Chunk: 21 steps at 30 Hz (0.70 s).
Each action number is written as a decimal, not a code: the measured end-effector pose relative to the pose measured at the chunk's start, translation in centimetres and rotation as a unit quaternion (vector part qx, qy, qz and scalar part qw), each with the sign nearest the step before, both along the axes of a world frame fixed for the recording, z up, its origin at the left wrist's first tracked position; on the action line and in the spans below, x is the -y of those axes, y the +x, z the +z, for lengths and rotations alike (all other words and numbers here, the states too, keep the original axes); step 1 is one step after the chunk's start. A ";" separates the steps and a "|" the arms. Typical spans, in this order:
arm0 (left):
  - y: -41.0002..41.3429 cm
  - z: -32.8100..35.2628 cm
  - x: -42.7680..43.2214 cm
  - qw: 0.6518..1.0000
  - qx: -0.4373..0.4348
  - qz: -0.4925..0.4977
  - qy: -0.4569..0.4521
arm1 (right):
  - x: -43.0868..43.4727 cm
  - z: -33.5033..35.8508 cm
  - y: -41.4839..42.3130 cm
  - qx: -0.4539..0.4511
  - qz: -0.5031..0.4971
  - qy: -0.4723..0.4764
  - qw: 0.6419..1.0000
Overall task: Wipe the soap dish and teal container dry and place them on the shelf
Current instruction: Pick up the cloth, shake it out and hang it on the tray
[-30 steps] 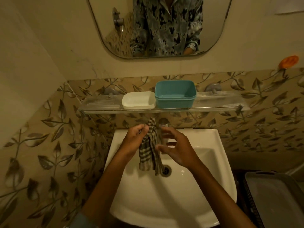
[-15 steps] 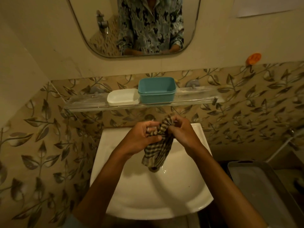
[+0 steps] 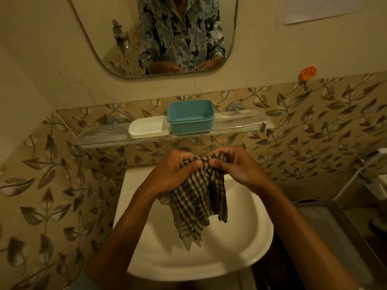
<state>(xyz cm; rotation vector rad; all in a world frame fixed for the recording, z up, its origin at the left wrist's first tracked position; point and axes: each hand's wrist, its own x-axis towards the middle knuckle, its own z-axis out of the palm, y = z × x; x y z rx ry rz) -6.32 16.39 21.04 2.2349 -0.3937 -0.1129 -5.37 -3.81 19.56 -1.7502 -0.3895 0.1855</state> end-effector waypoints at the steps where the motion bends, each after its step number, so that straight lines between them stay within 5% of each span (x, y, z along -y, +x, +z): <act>1: 0.1 0.0 -0.2 1.000 -0.003 0.005 0.005 | 0.3 0.4 0.1 0.004 -0.001 -0.010 1.000; 7: -0.1 -1.4 -1.8 0.998 0.021 -0.043 0.036 | 1.4 1.7 0.1 0.041 -0.035 -0.047 0.997; 18: 1.0 -0.7 0.8 0.990 0.125 -0.007 -0.069 | 5.8 1.6 -1.3 0.125 -0.210 0.024 0.969; 21: 1.2 -1.4 3.5 0.996 0.070 -0.023 -0.058 | 7.5 0.6 -2.0 0.127 -0.223 -0.072 0.964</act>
